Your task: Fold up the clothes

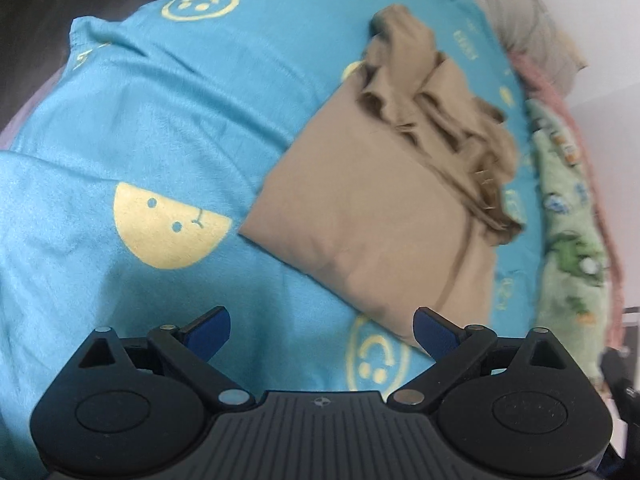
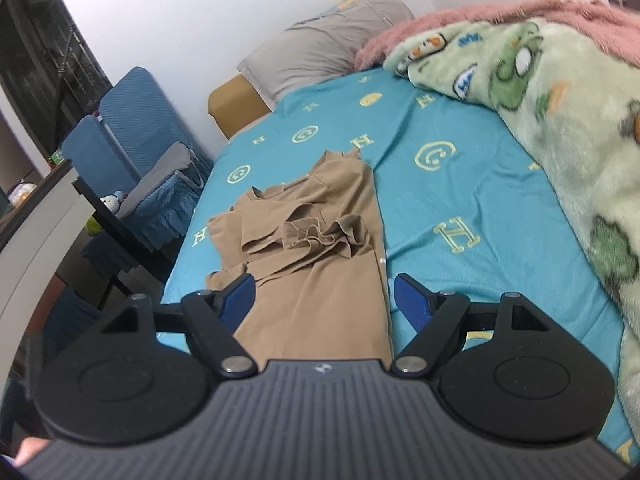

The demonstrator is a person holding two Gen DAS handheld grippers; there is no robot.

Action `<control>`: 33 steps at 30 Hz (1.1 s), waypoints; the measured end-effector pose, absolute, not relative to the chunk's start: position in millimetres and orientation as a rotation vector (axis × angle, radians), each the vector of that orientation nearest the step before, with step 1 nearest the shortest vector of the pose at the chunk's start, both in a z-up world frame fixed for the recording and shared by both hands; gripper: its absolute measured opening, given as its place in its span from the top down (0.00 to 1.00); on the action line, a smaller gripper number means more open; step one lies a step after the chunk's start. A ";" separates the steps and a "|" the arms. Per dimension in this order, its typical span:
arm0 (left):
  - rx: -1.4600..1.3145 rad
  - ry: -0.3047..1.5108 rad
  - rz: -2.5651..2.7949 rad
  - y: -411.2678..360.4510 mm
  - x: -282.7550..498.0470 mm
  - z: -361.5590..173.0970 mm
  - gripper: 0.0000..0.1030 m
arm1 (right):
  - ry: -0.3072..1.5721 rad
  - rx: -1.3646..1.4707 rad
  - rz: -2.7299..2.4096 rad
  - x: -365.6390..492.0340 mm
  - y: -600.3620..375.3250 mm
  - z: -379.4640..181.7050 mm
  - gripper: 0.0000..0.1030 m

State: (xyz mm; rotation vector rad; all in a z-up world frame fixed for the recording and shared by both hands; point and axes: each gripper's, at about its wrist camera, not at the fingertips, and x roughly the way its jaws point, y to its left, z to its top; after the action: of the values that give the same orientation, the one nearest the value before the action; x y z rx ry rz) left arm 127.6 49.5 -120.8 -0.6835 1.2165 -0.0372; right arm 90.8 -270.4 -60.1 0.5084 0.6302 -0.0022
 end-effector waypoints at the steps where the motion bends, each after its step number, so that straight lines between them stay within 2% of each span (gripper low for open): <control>1: -0.688 1.211 -0.036 48.9 130.2 -123.2 0.05 | 0.636 0.515 -0.006 91.3 -271.0 -61.7 0.24; 6: -0.720 1.156 -0.081 47.0 140.1 -129.1 0.06 | 0.653 0.527 -0.043 93.3 -274.5 -66.1 0.24; 8: -0.758 1.114 -0.126 49.6 142.1 -129.3 0.15 | 0.653 0.513 -0.062 93.9 -273.2 -66.4 0.24; 12: -0.866 1.016 -0.201 60.0 140.7 -129.6 0.17 | 0.658 0.532 -0.077 94.3 -275.2 -69.7 0.24; 15: -0.921 1.026 -0.195 64.4 140.6 -138.0 0.19 | 0.675 0.584 -0.079 95.2 -280.3 -74.3 0.24; 17: -0.942 1.068 -0.177 64.8 142.2 -146.7 0.27 | 0.707 0.662 -0.059 97.2 -285.0 -81.3 0.23; 21: -0.998 1.072 -0.178 69.3 143.8 -157.7 0.33 | 0.821 0.963 0.035 102.2 -290.9 -115.9 0.22; 26: -1.063 1.061 -0.141 78.8 145.0 -167.5 0.62 | 0.949 1.253 0.032 109.5 -280.2 -163.5 0.23; 28: -1.102 1.053 -0.124 85.0 144.5 -172.2 0.67 | 0.956 1.279 -0.011 113.8 -277.6 -172.7 0.23; 33: -1.161 1.019 -0.083 90.7 143.3 -177.5 0.67 | 0.917 1.282 -0.134 123.0 -283.6 -184.4 0.23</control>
State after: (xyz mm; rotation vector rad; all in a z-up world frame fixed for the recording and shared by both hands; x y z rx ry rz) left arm 143.3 90.7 -177.5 -1.1610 1.0195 -0.0826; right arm 123.0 -283.6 -184.4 1.2819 0.9169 -0.1343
